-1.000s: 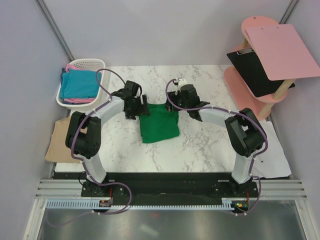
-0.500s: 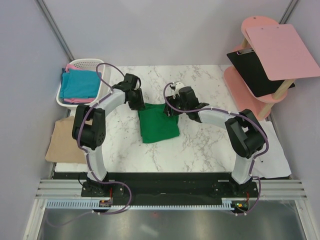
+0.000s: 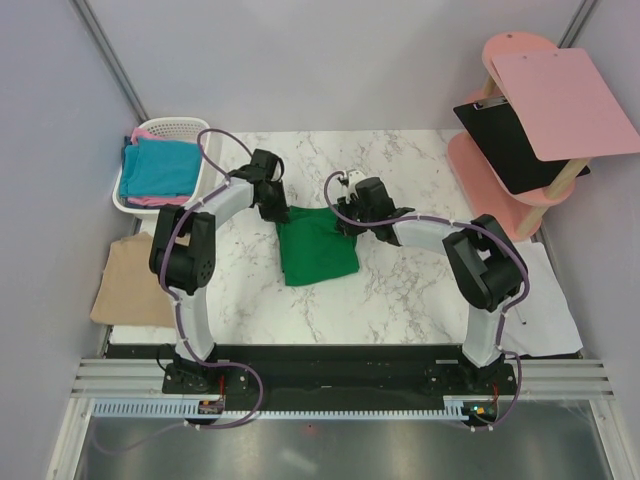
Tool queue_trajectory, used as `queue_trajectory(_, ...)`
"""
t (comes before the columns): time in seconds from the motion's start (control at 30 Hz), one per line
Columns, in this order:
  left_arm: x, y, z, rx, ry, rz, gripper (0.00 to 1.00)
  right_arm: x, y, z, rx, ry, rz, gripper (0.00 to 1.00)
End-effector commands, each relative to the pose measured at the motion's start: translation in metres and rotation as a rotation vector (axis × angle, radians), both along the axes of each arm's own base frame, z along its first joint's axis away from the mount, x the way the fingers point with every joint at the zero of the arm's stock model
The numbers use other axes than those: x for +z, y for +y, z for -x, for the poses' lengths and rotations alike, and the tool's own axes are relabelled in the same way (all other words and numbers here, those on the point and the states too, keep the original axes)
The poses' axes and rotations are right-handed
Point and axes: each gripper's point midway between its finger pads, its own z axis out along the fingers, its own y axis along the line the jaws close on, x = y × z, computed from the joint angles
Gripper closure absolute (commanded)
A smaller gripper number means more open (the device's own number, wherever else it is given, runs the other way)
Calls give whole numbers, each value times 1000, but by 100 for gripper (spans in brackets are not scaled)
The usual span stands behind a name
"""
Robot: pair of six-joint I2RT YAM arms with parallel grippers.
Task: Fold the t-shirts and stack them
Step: Smooth out wrinkles on the folded tshirt
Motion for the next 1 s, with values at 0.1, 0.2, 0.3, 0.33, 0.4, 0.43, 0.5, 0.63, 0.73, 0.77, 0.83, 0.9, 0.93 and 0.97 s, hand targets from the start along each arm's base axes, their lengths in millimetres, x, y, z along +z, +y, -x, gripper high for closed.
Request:
queue_trajectory(0.1,-1,-1,-17,-24,-34,-8,98,10,4,-9,-34,-45,-27,94)
queue_trajectory(0.2,8,3,-18,-15,-62,-19,98,29,-3,-9,-70,-97,-43,98)
queue_trajectory(0.3,21,4,-22,-13,-103,-21,98,50,-14,-10,-120,-161,-52,100)
queue_trajectory(0.33,25,4,-24,-12,-111,-19,98,55,-16,-11,-131,-172,-56,100)
queue_trajectory(0.4,29,3,-29,-14,-127,-16,98,61,-24,-16,-172,-199,-38,100)
queue_trajectory(0.43,29,3,-30,-12,-128,-15,98,60,-25,-18,-181,-202,-31,100)
queue_trajectory(0.5,31,1,-35,-10,-135,-10,98,53,-30,-28,-220,-201,7,100)
queue_trajectory(0.63,30,-4,-44,-19,-139,4,98,25,-31,-52,-274,-150,87,98)
queue_trajectory(0.73,31,-7,-45,-29,-137,16,98,-7,-31,-66,-314,-108,139,98)
queue_trajectory(0.77,33,-7,-44,-31,-142,18,98,-26,-33,-68,-327,-82,167,97)
queue_trajectory(0.83,35,-6,-39,-29,-142,17,98,-28,-41,-81,-411,-99,190,94)
queue_trajectory(0.9,45,-6,-35,-34,-163,27,97,-35,-57,-88,-506,-112,242,81)
queue_trajectory(0.93,41,-4,-28,-38,-152,24,92,-32,-59,-91,-525,-124,251,76)
queue_trajectory(0.97,43,-4,-25,-39,-157,27,87,-26,-65,-94,-555,-144,263,58)
